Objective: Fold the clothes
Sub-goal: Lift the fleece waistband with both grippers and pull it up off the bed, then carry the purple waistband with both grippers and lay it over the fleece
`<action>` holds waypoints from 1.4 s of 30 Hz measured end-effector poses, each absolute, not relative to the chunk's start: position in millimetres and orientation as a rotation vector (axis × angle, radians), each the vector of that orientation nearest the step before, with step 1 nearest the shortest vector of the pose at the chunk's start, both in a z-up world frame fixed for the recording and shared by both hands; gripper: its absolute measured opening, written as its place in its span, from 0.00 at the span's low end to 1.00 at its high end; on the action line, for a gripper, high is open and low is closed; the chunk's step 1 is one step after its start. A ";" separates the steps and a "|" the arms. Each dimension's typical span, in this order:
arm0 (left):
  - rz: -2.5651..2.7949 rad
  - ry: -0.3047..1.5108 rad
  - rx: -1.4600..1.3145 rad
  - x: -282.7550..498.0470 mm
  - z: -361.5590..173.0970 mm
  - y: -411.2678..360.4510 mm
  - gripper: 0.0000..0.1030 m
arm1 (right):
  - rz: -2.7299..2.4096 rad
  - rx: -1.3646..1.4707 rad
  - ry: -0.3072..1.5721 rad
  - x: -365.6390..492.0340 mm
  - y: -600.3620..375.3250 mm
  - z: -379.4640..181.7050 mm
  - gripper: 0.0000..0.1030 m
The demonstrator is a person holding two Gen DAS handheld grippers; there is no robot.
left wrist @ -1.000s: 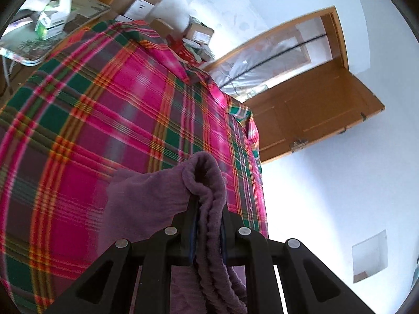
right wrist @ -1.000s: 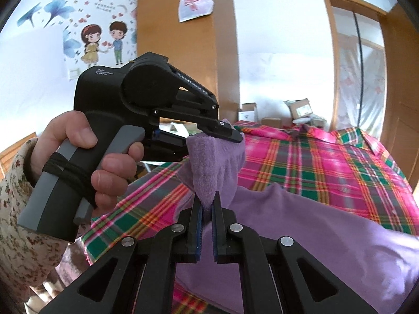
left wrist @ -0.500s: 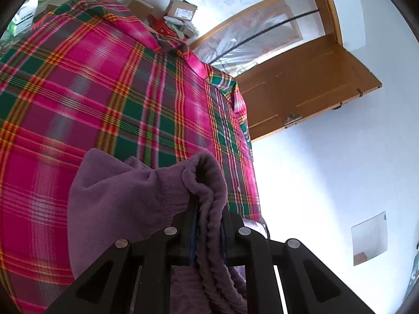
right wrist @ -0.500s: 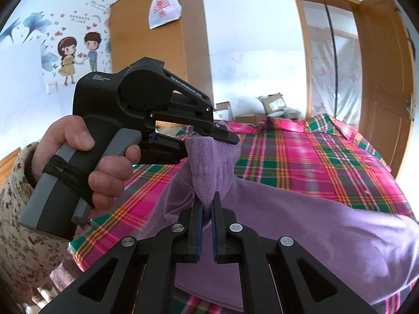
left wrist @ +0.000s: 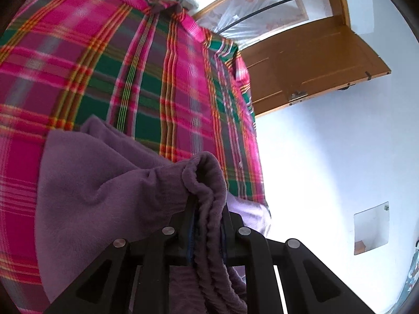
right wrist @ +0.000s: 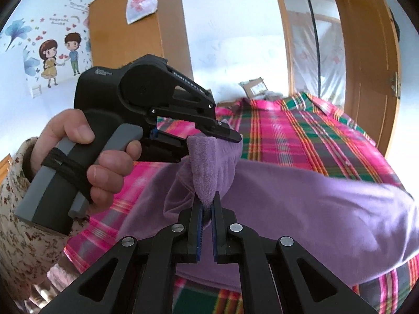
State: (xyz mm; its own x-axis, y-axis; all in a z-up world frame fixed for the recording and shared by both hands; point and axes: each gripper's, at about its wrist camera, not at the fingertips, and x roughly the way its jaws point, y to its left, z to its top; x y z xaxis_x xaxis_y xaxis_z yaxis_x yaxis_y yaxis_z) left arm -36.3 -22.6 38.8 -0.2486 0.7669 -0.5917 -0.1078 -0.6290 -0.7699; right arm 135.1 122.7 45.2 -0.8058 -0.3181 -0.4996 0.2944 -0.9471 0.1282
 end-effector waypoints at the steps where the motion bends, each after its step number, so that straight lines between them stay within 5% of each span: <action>1: 1.926 -0.812 -1.425 -35.9 36.6 -19.7 0.14 | -2.709 0.779 -0.075 134.1 125.4 41.9 0.06; 18: 1.953 -0.865 -1.358 -17.5 35.9 -50.8 0.30 | -2.656 0.954 -0.245 132.1 151.0 8.5 0.08; 31: 2.081 -0.951 -1.353 13.3 23.1 -121.9 0.30 | -2.761 0.967 -0.416 144.6 191.4 4.1 0.24; 37: 2.090 -0.972 -1.347 20.5 21.2 -131.2 0.30 | -2.774 0.788 -0.280 146.1 181.9 31.6 0.24; 42: 2.096 -0.984 -1.394 23.3 11.0 -134.9 0.30 | -2.653 0.907 -0.251 108.6 167.0 30.9 0.24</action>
